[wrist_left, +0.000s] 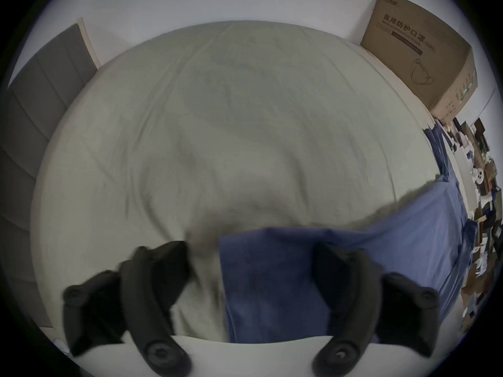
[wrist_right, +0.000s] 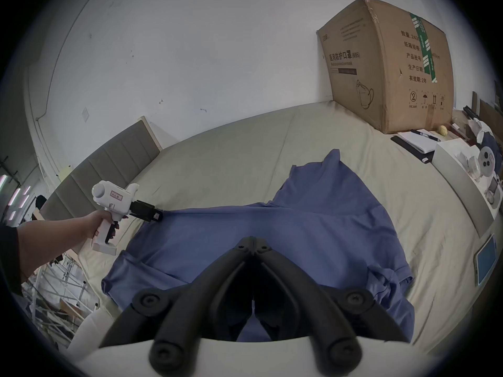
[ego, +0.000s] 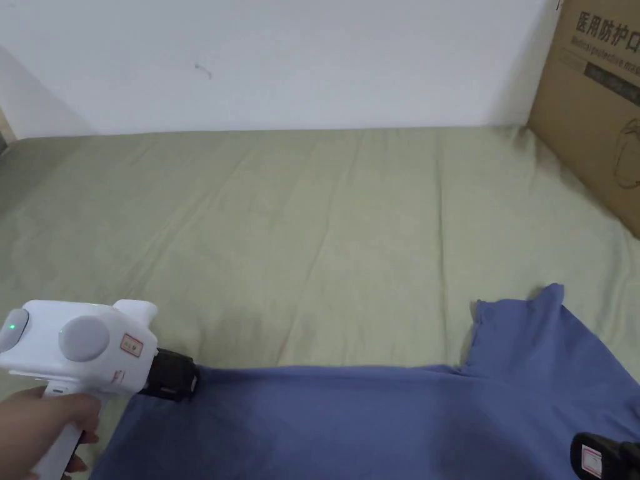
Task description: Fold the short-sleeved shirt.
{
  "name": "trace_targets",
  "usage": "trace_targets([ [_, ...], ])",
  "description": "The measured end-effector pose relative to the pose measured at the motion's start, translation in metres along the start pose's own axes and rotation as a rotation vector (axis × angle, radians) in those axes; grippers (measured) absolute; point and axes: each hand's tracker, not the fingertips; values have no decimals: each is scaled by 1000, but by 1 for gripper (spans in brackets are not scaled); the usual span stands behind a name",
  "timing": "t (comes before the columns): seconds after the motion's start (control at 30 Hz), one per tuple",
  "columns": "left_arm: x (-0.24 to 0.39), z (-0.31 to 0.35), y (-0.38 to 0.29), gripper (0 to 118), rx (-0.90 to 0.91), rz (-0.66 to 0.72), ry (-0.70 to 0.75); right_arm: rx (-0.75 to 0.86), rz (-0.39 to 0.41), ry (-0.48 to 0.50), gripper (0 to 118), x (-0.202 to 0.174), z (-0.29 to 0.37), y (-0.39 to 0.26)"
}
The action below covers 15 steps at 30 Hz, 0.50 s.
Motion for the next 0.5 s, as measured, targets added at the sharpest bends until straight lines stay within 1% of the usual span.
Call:
trace_targets([
  [0.03, 5, 5, -3, 67, 19, -2, 27, 2, 3, 0, 0, -1, 1, 0],
  [0.07, 10, 9, -8, 54, 23, 0, 21, 4, 6, 2, 0, -1, 1, 1],
  [0.1, 13, 11, -11, 33, 26, -16, 38, 6, 7, 6, 0, 0, 2, 3],
  [0.13, 10, 13, -8, 6, 21, -22, 8, 10, 6, 13, 0, 1, 2, 6],
  [0.17, 13, 14, -11, 2, 18, -37, -45, 19, -5, 34, 0, 4, 1, 14],
  [0.2, 17, 14, -13, 2, 19, -52, -38, 38, -27, 74, 0, 9, -2, 24],
  [0.23, 22, 14, -15, 2, 31, -99, 17, 62, -51, 112, 0, 16, -6, 40],
  [0.27, 25, 21, -12, 2, 53, -125, 30, 82, -68, 126, 0, 26, -13, 59],
  [0.3, 26, 25, -14, 2, 84, -128, 27, 88, -75, 106, 0, 36, -20, 77],
  [0.33, 26, 31, -15, 2, 124, -120, 35, 87, -93, 50, 0, 49, -35, 101],
  [0.4, 29, 47, -15, 2, 184, -79, 13, 8, -123, -6, 1, 80, -68, 138],
  [0.43, 31, 54, -17, 2, 217, -71, 17, -67, -139, -31, 15, 99, -92, 154],
  [0.47, 33, 58, -19, 2, 232, -65, 20, -135, -159, -44, 40, 113, -110, 164],
  [0.5, 35, 63, -22, 2, 244, -58, 13, -235, -187, -75, 51, 128, -132, 173],
])
